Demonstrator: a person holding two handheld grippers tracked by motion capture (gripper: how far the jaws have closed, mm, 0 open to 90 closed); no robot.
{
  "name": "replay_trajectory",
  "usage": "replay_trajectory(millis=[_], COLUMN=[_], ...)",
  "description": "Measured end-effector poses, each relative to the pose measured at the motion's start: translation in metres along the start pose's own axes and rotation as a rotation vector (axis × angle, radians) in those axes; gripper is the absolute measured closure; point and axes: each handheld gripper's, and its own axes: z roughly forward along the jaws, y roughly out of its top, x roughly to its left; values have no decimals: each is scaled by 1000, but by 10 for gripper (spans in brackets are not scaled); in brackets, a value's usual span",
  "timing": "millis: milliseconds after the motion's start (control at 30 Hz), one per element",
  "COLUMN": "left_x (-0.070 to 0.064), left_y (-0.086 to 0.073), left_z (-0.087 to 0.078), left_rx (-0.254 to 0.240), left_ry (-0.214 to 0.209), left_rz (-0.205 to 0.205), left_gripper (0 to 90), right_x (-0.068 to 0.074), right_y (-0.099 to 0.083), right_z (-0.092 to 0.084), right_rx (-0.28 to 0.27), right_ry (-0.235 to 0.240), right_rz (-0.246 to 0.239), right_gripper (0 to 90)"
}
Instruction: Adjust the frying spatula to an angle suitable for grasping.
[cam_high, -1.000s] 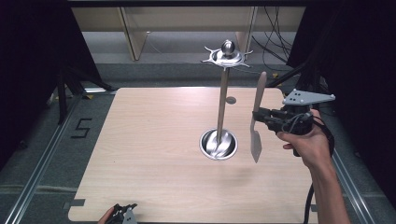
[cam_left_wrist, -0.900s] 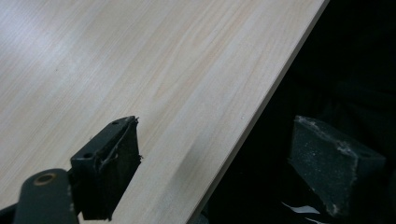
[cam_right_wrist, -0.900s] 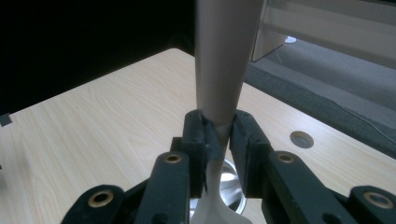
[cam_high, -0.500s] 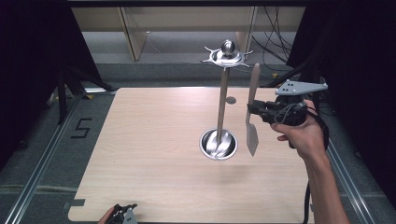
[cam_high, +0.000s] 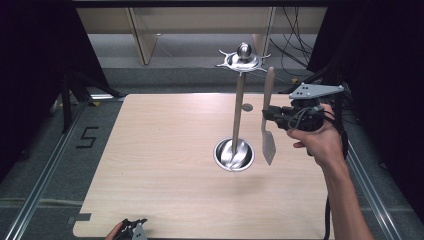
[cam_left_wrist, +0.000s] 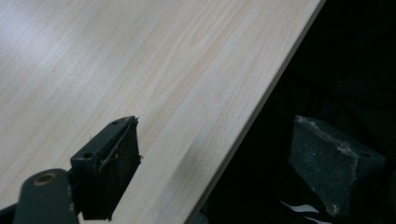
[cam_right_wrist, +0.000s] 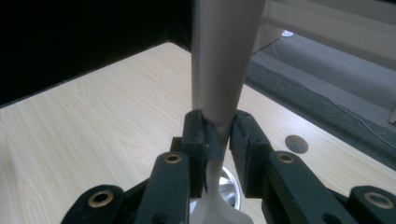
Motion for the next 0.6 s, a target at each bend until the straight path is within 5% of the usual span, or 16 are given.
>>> replay_trajectory(millis=[600], left_x=[1], left_y=[0], left_z=[-1], left_rx=[-3], left_ry=[-19], left_rz=[-6], left_gripper=[154], right_x=[2], right_y=[6], right_z=[10], right_rx=[26], right_ry=[-14], right_rz=[-6], right_gripper=[769])
